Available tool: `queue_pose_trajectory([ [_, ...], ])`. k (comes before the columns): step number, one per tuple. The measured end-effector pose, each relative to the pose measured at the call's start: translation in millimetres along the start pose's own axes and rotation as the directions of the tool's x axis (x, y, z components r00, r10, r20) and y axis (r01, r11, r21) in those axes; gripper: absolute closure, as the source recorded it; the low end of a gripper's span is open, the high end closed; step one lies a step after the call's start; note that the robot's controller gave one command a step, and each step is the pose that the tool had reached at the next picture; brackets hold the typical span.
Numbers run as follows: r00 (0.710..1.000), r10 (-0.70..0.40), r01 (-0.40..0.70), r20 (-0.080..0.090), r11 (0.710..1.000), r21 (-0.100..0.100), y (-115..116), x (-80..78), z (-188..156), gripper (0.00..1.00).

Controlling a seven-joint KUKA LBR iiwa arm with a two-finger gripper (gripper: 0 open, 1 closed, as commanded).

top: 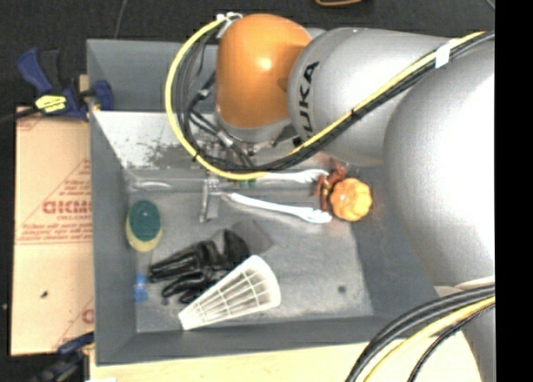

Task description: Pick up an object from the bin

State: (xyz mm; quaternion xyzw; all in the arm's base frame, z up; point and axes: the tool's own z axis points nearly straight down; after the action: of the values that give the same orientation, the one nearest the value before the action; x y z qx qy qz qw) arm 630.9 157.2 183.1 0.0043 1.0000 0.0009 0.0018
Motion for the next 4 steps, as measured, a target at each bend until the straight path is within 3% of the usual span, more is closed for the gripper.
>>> queue_pose_trajectory([
  [1,1.0,0.0,0.0,0.0,1.0,0.0,0,0.0,0,0.0],
  [2,1.0,-0.002,0.002,0.008,1.0,-0.002,7,-4.9,-67,0.0],
  [3,0.993,-0.122,0.122,-0.006,0.993,0.001,11,50.5,53,0.0],
  [4,0.976,-0.216,0.216,0.024,0.976,0.005,-75,30.1,18,0.0],
])
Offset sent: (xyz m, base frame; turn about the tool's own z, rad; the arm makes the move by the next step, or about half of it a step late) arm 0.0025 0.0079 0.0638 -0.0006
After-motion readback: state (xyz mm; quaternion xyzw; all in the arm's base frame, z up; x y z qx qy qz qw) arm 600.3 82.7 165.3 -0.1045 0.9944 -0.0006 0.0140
